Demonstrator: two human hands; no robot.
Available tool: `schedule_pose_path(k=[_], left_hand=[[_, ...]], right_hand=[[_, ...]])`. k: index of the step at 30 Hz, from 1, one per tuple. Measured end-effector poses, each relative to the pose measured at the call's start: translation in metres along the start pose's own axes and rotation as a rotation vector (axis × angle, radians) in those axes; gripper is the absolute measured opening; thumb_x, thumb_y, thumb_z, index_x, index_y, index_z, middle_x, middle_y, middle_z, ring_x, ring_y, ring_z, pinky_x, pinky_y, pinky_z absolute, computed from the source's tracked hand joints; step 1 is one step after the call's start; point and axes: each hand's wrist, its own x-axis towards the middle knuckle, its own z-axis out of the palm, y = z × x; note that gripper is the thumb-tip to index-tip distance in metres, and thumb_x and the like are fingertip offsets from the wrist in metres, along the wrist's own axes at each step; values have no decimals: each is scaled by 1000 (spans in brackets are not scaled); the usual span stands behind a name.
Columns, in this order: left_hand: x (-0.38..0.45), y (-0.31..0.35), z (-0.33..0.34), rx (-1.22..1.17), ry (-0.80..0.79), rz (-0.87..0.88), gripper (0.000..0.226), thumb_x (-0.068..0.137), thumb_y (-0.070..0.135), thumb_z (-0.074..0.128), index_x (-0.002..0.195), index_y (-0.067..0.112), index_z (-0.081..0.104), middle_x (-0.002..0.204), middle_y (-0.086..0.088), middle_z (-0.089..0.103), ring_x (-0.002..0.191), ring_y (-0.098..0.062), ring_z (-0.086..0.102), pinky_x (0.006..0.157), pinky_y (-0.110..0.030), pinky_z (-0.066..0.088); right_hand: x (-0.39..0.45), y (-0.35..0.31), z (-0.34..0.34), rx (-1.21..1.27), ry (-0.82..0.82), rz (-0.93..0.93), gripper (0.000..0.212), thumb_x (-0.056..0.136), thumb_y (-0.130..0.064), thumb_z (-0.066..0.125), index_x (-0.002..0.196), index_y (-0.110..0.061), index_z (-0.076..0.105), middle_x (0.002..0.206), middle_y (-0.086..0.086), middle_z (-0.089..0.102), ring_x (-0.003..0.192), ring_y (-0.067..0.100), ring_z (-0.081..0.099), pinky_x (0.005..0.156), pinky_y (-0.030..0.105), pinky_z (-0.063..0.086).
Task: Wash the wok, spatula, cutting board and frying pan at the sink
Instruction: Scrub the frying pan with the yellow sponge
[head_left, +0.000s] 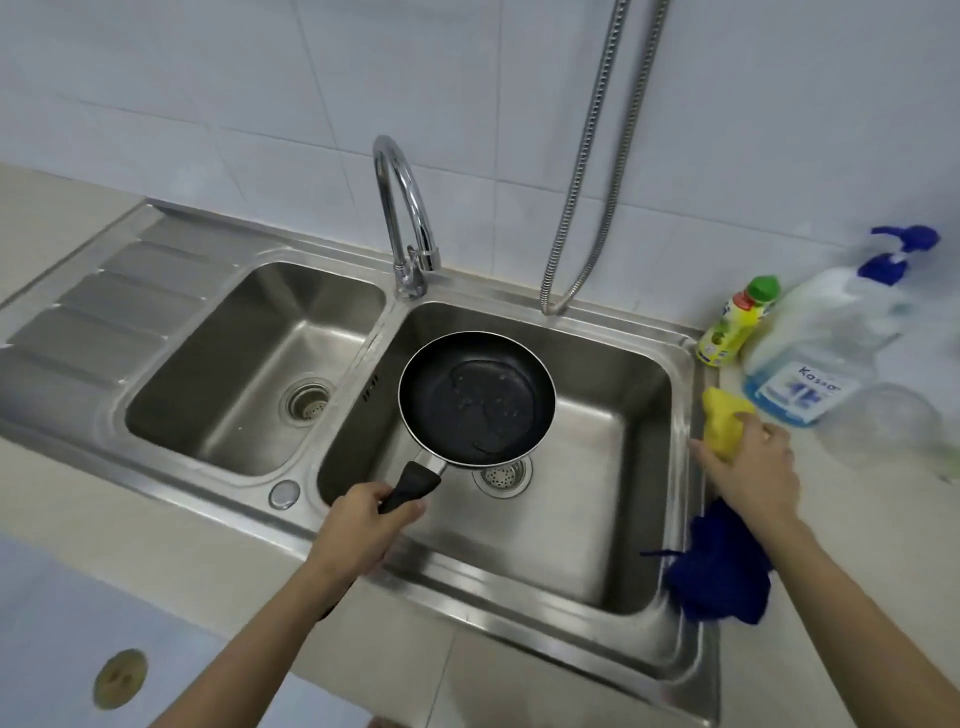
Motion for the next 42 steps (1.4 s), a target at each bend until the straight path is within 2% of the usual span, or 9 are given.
schedule_pose_path(k=[5,10,17,21,25,29,35,39,42], left_hand=[[-5,1,4,37,-31,-3,32,84,30,71,78,1,58,44,2,46,36,-14,41,42,-26,31],[-12,4,9,96,-45,22,32,83,30,73,67,13,51,42,3,46,35,-10,41,44,-27,32],[-21,10,12,129,-39,29,38,83,32,72,63,16,43,42,5,41,33,-8,38,42,-26,29],[-28,16,7,121,-77,42,33,85,29,70,69,12,47,43,2,44,30,-12,39,37,-23,29],[-39,21,2,77,-119,31,34,90,34,64,71,11,49,44,-1,44,31,-16,36,37,-22,26],[-43,34,-4,101,-148,22,35,99,31,48,74,6,54,46,-2,49,32,-18,37,36,-21,28],[-51,42,-2,68,-274,29,30,102,26,43,85,4,54,55,-1,55,35,-13,48,38,-23,40],[-54,33,-3,21,-245,-22,29,102,25,43,82,6,51,62,-8,57,41,-15,51,39,-25,43],[-52,26,-9,32,-161,-33,23,101,25,45,86,9,48,66,-4,59,42,-13,49,40,-25,39]], right_hand=[[0,-4,5,89,-138,28,66,80,-26,71,133,-9,37,121,30,40,97,49,53,84,49,44],[7,-16,4,-37,-143,110,76,72,-49,73,124,-5,38,120,24,43,110,43,49,90,49,42],[-8,-43,-8,206,-59,-178,40,84,-19,63,113,2,47,109,25,48,97,40,51,81,44,41],[-45,-100,-21,196,-259,-610,31,82,-30,54,106,-10,50,102,3,46,88,22,48,73,30,32],[-69,-157,-5,5,-493,-935,59,68,-49,50,118,-17,49,111,7,47,102,26,50,85,33,37],[-80,-191,19,290,-765,-829,49,81,-49,66,120,-25,48,118,2,44,109,17,47,94,29,39],[-65,-211,45,-59,-229,-848,42,80,-34,60,117,-18,49,114,7,48,105,28,48,84,36,39],[-40,-202,40,-477,-227,-813,50,82,-35,57,127,-15,45,123,12,48,112,32,46,90,36,38],[-48,-191,45,-411,-437,-847,50,83,-39,56,124,-14,48,122,15,51,114,33,49,91,34,39]])
